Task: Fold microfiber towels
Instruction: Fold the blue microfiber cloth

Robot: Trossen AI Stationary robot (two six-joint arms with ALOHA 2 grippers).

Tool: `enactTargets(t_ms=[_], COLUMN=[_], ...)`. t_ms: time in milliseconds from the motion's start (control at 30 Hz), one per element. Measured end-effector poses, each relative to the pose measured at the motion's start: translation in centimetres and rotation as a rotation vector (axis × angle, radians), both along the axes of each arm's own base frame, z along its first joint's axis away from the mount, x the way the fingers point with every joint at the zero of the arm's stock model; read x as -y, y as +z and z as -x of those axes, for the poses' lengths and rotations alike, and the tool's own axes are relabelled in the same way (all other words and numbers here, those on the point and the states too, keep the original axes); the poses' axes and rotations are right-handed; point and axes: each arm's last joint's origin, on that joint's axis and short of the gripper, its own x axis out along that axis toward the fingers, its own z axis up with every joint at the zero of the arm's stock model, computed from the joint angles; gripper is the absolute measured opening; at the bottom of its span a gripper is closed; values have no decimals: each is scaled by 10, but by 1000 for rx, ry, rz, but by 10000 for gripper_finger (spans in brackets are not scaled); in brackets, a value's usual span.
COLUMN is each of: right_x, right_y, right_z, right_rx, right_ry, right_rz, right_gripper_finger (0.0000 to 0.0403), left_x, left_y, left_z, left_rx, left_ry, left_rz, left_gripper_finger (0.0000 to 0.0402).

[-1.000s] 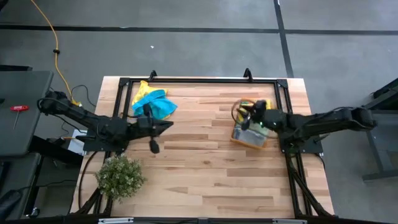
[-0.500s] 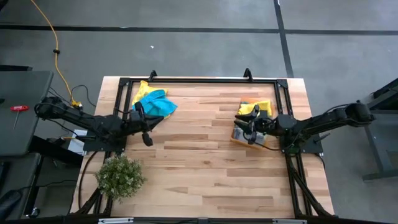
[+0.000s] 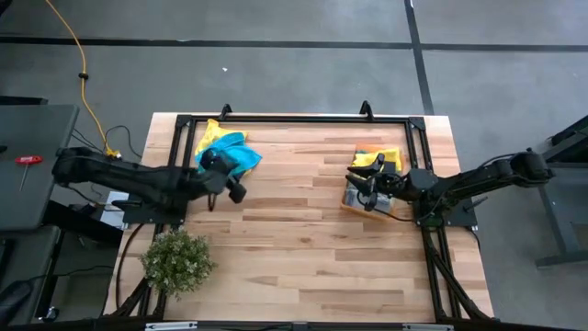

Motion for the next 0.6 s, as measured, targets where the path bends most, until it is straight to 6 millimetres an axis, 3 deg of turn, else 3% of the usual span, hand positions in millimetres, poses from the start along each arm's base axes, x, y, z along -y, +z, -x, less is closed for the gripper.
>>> enactTargets(t_ms=[233, 600], right_x=[0, 0], right_y=[-2, -2], right_z=[0, 0], right_rx=[-18, -20], right_ry=[-2, -3], right_rz=[2, 3], right_gripper_finger=[129, 129], left_x=[-19, -47], left_y=[-27, -54], left_z=[-9, -9], left_rx=[-199, -336], left_ry=[91, 237], left_rz=[280, 312], left_gripper_finger=[176, 177])
